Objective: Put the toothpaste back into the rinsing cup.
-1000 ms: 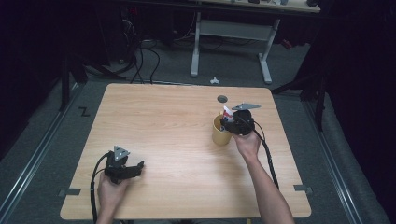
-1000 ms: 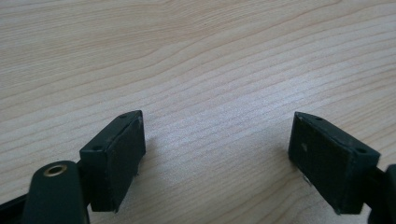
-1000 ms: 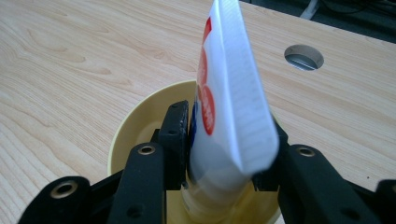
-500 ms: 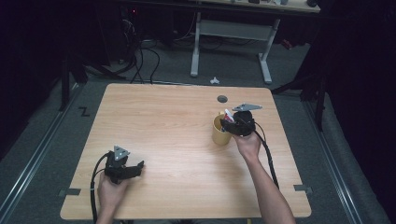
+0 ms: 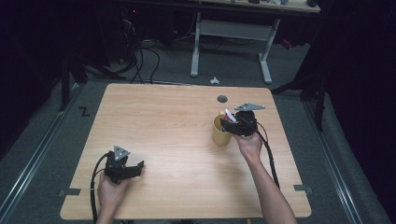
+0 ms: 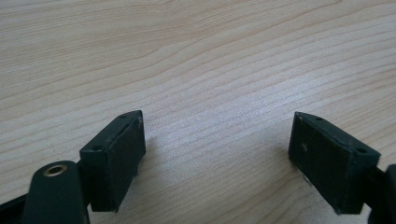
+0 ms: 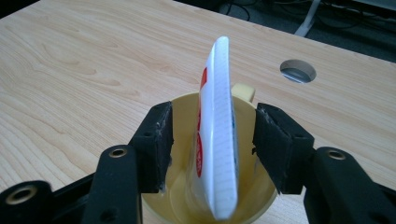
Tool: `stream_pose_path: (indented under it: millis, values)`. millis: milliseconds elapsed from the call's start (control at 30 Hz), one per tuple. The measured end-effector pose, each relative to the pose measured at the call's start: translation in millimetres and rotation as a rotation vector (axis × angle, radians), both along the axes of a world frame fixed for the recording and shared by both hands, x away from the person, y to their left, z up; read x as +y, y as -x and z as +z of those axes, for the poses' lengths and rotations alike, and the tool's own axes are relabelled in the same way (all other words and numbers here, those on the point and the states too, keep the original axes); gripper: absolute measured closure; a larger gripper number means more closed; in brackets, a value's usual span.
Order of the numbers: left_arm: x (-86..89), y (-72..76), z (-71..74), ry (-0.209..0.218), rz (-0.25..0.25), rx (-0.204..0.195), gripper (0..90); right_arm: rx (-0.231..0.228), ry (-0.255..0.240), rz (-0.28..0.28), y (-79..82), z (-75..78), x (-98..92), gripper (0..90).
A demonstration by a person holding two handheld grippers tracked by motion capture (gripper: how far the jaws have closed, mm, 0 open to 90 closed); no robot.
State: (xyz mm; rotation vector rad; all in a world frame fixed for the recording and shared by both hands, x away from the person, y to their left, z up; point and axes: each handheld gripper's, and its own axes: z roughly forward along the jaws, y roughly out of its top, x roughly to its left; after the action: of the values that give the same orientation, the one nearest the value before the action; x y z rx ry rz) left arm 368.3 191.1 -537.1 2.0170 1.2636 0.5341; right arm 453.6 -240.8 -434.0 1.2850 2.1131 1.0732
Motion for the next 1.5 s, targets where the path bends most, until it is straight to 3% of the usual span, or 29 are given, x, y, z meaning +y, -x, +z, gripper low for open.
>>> stream_pose_path:
  millis: [1500]
  values:
    - [-0.1,0.0,0.0,-0.001,0.0,0.0,19.3,-0.121,-0.05,0.014,45.0,25.7,-26.1,44.8]
